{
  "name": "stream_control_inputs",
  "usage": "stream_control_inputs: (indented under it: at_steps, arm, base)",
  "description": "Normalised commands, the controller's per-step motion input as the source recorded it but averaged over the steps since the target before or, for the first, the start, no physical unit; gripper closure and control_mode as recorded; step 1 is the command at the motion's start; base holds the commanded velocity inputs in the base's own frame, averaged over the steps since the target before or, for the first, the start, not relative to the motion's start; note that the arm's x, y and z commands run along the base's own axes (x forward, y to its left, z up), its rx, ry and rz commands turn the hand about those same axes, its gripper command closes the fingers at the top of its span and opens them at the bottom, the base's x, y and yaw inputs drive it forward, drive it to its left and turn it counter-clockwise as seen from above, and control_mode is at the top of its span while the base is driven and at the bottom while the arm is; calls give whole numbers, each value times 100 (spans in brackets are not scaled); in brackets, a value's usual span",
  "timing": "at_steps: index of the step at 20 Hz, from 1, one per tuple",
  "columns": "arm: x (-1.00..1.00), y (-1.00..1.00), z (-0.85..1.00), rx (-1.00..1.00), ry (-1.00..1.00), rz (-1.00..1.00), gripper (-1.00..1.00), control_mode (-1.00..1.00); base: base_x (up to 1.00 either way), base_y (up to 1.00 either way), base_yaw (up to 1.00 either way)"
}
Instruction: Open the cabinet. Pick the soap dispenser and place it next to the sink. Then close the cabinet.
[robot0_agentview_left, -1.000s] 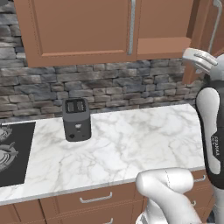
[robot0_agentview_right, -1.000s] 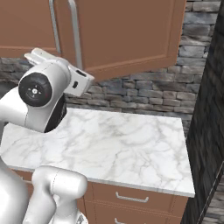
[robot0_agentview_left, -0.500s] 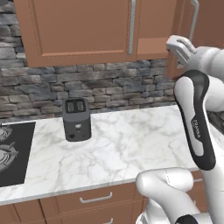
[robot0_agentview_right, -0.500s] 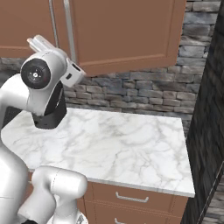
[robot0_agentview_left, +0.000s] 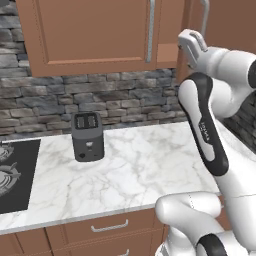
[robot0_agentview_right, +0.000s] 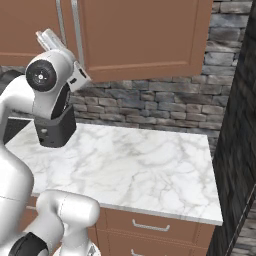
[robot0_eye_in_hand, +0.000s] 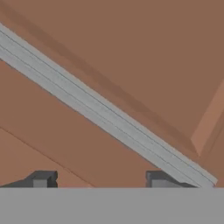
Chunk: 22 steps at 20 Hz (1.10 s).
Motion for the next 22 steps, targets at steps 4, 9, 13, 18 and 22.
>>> stream_control_inputs:
  at_steps: [4, 9, 13, 18, 22]
  arm:
    - [69, 0, -18, 26, 0, -5, -100, -100]
    - [66, 0, -29, 31, 0, -6, -100, -100]
    - [71, 0, -25, 28, 0, -4, -100, -100]
    - [71, 0, -19, 31, 0, -1, -100, -100]
    - [72, 0, -13, 27, 0, 0, -100, -100]
  base:
    - [0, 0, 0]
    - [0, 0, 0]
    - [0, 0, 0]
    - [0, 0, 0]
    - [0, 0, 0]
